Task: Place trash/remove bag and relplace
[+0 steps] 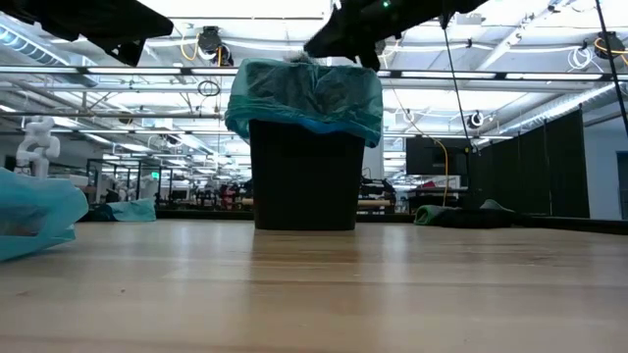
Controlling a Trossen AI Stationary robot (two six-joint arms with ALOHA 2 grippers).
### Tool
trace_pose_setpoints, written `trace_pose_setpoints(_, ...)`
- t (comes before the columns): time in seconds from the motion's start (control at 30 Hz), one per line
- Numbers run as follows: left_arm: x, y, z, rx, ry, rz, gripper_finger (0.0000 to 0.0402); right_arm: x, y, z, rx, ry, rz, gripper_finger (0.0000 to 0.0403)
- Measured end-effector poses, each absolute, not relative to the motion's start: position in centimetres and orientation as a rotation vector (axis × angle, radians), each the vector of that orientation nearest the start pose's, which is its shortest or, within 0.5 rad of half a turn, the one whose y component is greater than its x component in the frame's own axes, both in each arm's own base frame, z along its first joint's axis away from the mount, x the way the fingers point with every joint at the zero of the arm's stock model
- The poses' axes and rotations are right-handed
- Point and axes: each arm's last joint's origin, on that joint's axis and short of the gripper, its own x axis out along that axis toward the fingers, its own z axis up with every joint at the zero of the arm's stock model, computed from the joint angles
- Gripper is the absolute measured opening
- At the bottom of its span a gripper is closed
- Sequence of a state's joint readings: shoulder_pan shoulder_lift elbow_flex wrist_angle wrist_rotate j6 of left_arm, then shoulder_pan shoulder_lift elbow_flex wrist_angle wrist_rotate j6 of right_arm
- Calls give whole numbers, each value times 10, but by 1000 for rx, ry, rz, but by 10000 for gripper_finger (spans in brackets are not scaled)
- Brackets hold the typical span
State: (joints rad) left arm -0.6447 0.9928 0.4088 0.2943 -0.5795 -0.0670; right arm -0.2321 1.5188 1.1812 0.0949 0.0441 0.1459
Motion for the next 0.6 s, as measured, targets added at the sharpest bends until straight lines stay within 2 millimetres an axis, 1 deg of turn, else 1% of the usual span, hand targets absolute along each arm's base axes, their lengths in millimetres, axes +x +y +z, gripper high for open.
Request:
trace_pose_setpoints(0.17, 174, -103, 213, 118, 241, -26, 0, 341, -83, 318, 206, 229, -283, 156)
trace_pose_setpoints(0.27, 175, -100, 211, 128, 266, -30, 0, 340, -83, 320, 235, 219, -283, 181)
trace_pose_setpoints(0.43, 176, -95, 206, 120, 314, -35, 0, 340, -77, 322, 226, 212, -265, 183)
trace_pose_setpoints(0.53, 178, -93, 208, 125, 302, -21, 0, 341, -73, 324, 200, 201, -247, 175)
trace_pose_setpoints(0.6, 180, -91, 212, 122, 253, 37, 0, 342, -65, 325, 155, 206, -223, 169)
